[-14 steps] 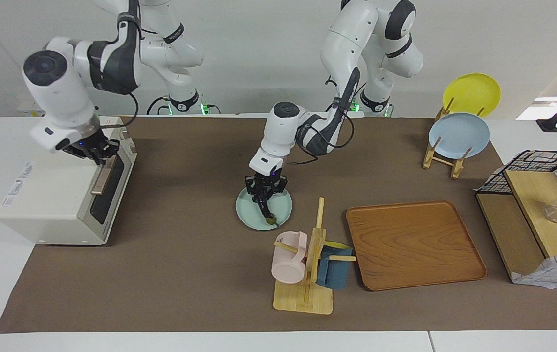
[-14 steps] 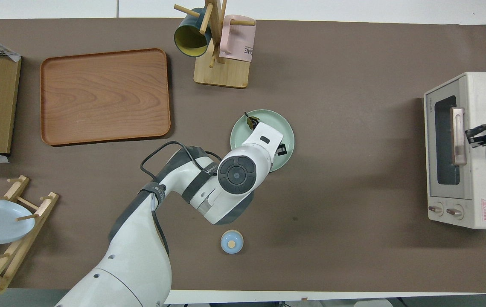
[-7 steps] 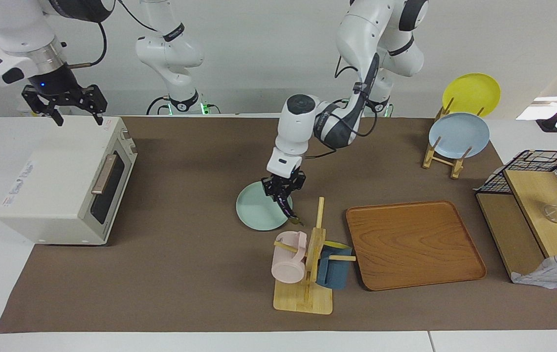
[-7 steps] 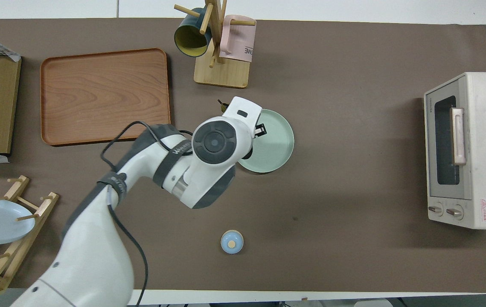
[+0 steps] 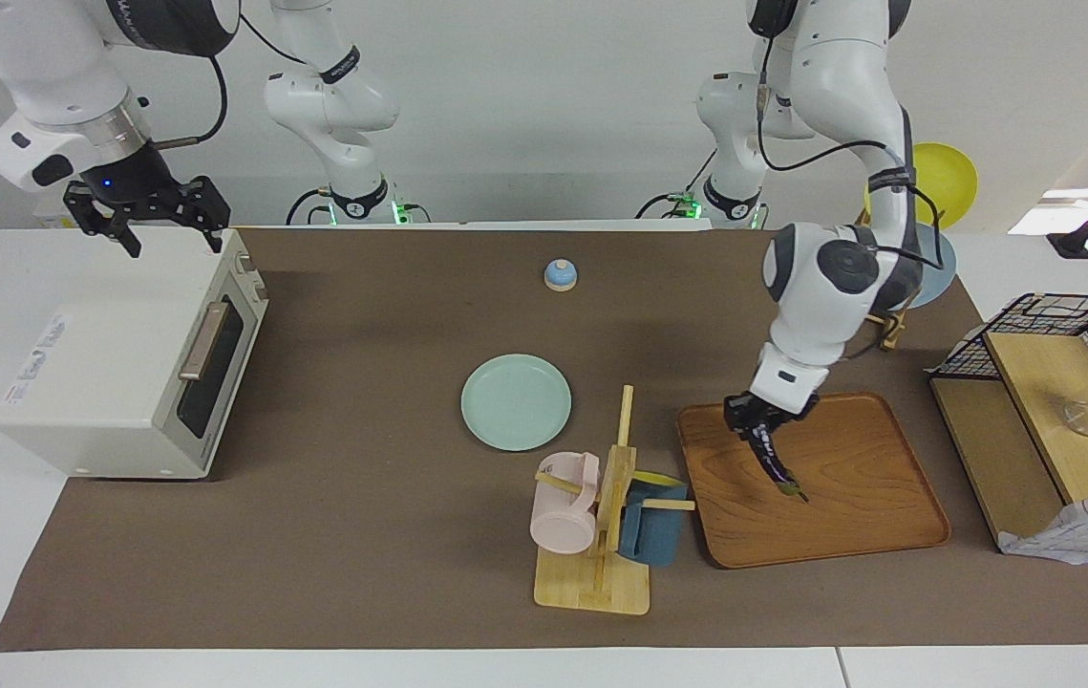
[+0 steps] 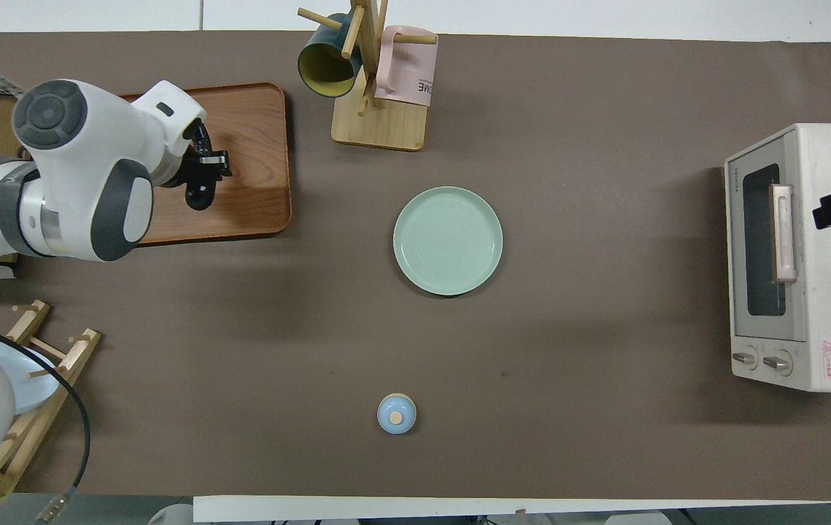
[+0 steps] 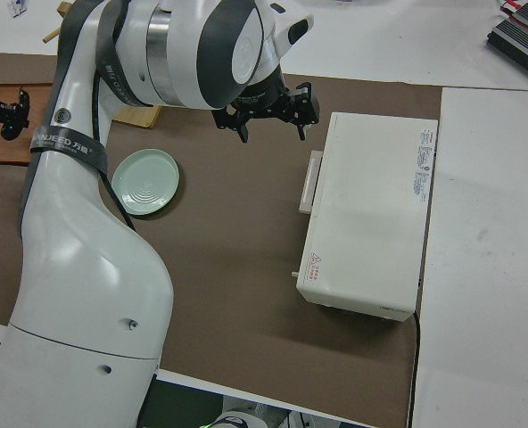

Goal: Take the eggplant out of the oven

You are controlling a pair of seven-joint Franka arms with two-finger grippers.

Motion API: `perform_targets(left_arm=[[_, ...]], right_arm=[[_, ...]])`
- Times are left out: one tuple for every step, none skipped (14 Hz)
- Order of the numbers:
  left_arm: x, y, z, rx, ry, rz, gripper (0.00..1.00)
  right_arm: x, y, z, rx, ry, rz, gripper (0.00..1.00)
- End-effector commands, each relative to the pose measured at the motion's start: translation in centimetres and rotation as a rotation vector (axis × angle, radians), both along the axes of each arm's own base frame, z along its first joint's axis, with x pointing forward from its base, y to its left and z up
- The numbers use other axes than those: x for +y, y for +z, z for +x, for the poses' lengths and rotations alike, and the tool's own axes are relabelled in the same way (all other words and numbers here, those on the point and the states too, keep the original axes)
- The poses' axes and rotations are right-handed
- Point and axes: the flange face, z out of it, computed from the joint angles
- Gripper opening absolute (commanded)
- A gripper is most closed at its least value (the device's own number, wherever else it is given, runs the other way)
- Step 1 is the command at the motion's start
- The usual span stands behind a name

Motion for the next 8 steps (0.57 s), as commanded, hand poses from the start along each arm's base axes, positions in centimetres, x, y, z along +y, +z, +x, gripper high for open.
perform_targets(left_arm=[[2.0, -0.7, 1.5, -0.024, -0.045, 0.004, 0.31], [2.6, -0.6, 1.4, -0.014, -0.050, 0.007, 0.99], [3.1, -0.5, 1.1, -0.002, -0.034, 0.007, 1.00], [5.7, 0.8, 1.3, 0.000, 0.006, 0.015, 1.00], [7.2, 3.5, 0.8, 0.007, 0.030, 0.015, 1.00], [7.7, 6.9, 0.1, 0.016, 0.035, 0.012, 1.00], [9.7, 10.9, -0.8, 0.039, 0.062, 0.012, 1.00], [11.8, 15.0, -1.9, 0.087, 0.086, 0.013, 1.00]], right_arm=[[-0.4, 0.0, -0.7, 0.007, -0.023, 0.015, 1.00], [-0.4, -0.2, -0.7, 0.015, -0.020, 0.017, 1.00], [-0.3, -0.1, -0.8, 0.018, -0.017, 0.018, 1.00], [0.1, -0.1, -0.8, 0.021, -0.011, 0.018, 1.00], [0.3, -0.2, -0.8, 0.023, -0.007, 0.018, 1.00], [0.3, -0.1, -0.8, 0.021, -0.007, 0.018, 1.00], [0.4, -0.2, -0.8, 0.023, -0.005, 0.018, 1.00], [0.3, -0.2, -0.8, 0.023, -0.007, 0.018, 1.00]])
